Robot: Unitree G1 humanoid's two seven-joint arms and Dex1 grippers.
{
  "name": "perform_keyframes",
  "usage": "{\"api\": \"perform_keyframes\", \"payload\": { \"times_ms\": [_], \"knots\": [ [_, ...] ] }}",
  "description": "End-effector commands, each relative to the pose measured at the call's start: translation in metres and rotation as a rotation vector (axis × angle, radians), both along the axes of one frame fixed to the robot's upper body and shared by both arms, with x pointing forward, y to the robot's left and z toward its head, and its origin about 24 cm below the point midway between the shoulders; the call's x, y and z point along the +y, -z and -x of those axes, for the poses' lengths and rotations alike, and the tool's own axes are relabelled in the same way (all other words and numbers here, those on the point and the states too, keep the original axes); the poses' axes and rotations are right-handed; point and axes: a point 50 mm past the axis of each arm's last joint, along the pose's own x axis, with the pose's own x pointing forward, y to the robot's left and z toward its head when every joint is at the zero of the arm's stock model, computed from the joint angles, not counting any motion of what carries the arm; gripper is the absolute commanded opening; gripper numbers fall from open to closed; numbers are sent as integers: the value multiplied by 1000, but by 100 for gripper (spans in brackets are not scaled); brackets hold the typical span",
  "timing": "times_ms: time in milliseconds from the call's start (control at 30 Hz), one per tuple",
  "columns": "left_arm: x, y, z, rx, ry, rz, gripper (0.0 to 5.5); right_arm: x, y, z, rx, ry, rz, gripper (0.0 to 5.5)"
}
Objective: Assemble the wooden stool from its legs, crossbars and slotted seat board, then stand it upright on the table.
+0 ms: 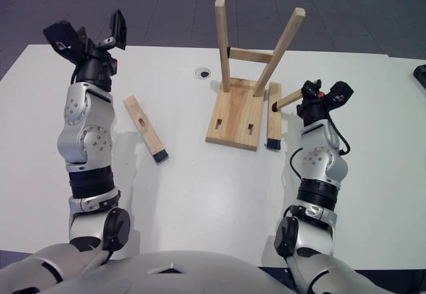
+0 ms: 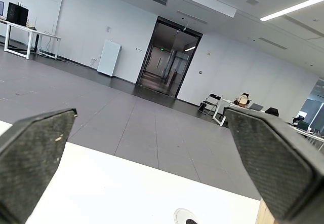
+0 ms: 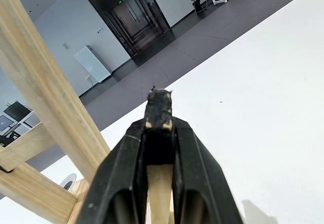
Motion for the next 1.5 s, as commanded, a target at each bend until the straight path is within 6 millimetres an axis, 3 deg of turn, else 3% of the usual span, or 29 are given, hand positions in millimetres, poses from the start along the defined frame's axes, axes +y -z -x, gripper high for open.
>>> {"api": "perform_keyframes", "payload": {
  "times_ms": [33, 233, 500, 667, 900, 1200, 1267, 1500],
  "knots": [
    [-1, -1, 0, -6, -7, -25, 540, 1, -10, -5, -2, -20, 49, 43],
    [-3, 0, 3, -4, -19, -51, 540, 9, -14, -5, 61, -55, 193, 43],
    [-10, -1, 8, 3, -19, -69, 540, 10, -13, -2, 195, 6, 237, 43],
    [-13, -5, 12, 5, -24, -79, 540, 27, -7, 2, 241, -39, 370, 43],
    [-22, -7, 16, 15, -16, -79, 540, 49, 30, 17, 276, -89, 415, 43],
    [-23, -4, 16, 28, -17, -84, 540, 31, 125, 86, 494, -134, 535, 43],
    [-22, -5, 16, 28, -13, -89, 540, 33, 126, 85, 485, -134, 530, 43],
    [-23, -9, 12, 22, -7, -92, 540, 33, 96, 54, 356, -102, 524, 43]
  ]
}}
